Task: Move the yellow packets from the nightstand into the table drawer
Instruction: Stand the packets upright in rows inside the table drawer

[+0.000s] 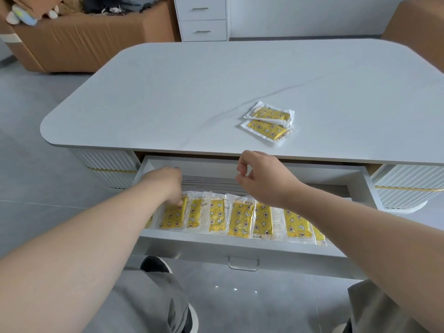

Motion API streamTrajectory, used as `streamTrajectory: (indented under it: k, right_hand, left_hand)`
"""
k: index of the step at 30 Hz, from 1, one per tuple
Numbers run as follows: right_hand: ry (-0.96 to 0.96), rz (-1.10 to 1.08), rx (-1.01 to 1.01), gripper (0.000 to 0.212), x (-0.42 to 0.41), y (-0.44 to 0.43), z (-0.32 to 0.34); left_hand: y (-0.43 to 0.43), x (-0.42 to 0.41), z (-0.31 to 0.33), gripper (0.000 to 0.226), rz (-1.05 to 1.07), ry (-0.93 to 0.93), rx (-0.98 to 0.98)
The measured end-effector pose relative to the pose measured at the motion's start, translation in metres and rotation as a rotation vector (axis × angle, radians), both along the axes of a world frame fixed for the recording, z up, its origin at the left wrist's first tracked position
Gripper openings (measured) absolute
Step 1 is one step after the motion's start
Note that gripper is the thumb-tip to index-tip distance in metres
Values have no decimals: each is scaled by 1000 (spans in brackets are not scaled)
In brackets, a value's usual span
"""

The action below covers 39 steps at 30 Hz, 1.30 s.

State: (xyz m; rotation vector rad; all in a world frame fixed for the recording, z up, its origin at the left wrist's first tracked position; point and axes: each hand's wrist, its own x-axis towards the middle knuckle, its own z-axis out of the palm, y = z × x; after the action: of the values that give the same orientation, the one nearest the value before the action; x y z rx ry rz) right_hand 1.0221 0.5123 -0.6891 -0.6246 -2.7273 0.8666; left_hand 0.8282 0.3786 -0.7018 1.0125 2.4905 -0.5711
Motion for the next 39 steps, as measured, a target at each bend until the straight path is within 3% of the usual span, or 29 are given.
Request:
streamTrajectory:
  k: [4,7,10,15,17,22,28,34,37,39]
  right_hand:
    - [72,-88,80,11,-1,7,7]
    - [125,-231,90,9,-1,21,13]
    - [131,-355,95,11,0,38,13]
    - [-65,-400,309,50,3,65,7]
    - [-182,-385,297,58,1,75,5]
    - [-327,-318,275,52,-3,93,2]
    - [-292,-391,366,49,-4,94,6]
    - [-238,-401,301,39,-1,89,10]
    - [-213,-442,304,35,1,86,16]
    - [-230,-442,296,36,3,85,17]
  left_hand:
    - [31,25,34,53,-33,-93,80]
    - [48,45,61,35,-72,-200,270]
    - [64,60,71,20,-106,-140,525]
    - [94,72,67,21,-141,-10,806]
    - [105,76,64,28,-160,20,816]
    - [121,89,53,29,-229,23,726]
    - [125,95,50,13,-298,-30,654]
    - [122,92,47,27,-346,39,620]
    - [123,90,47,11,-338,72,645]
    - [124,89,47,14,-317,74,676]
